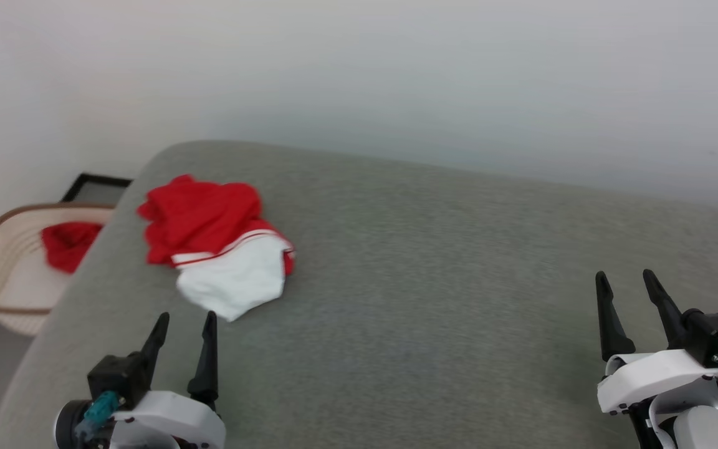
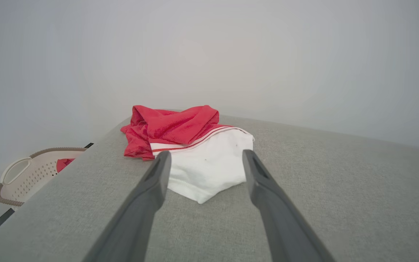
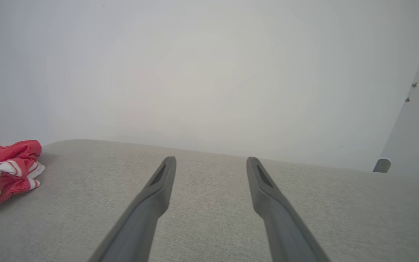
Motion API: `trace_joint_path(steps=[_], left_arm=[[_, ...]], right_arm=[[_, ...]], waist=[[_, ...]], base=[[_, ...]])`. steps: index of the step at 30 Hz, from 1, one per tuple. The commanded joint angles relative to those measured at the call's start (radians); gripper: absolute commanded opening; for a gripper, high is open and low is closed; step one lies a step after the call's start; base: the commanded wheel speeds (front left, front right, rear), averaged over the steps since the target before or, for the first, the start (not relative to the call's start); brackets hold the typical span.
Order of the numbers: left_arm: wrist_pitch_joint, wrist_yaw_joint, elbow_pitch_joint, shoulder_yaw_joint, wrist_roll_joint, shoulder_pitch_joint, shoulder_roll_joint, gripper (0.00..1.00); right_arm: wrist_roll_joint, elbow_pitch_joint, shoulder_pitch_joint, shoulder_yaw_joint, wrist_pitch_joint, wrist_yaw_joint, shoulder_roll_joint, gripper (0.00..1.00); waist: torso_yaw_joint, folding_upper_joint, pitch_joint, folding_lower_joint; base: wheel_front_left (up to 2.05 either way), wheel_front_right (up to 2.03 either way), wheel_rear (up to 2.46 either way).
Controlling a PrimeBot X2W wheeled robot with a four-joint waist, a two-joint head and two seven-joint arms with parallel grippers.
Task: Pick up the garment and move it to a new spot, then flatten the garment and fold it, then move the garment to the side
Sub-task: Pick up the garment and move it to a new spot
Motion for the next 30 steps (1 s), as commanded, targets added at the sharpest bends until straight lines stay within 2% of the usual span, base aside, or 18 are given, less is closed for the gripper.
trace_joint_path(steps=[1, 11, 24, 30], left_arm=[[-0.001, -0.001, -0.003, 0.004, -0.002, 0.007, -0.003, 1.00], [0.000, 0.002, -0.015, 0.031, 0.000, 0.032, -0.002, 1.00], [0.000, 0.048, -0.175, 0.187, -0.049, 0.158, -0.058, 1.00], [0.000, 0.070, -0.237, 0.199, -0.061, 0.220, -0.080, 1.00]], right_arm=[[0.008, 0.000, 0.009, 0.004, -0.005, 0.000, -0.001, 1.00], [0.020, 0.021, -0.012, 0.058, -0.005, 0.000, 0.013, 1.00], [0.086, 0.145, -0.209, 0.332, -0.001, 0.000, 0.022, 1.00], [0.144, 0.179, -0.237, 0.404, -0.004, 0.000, -0.002, 1.00]], waist=[[0.105, 0.0000, 0.002, 0.0000], [0.346, 0.0000, -0.004, 0.0000], [0.395, 0.0000, 0.062, 0.0000], [0.392, 0.0000, 0.053, 0.0000]], base=[[0.00, 0.00, 0.00], [0.00, 0.00, 0.00], [-0.02, -0.02, -0.02], [-0.22, -0.22, -0.22]])
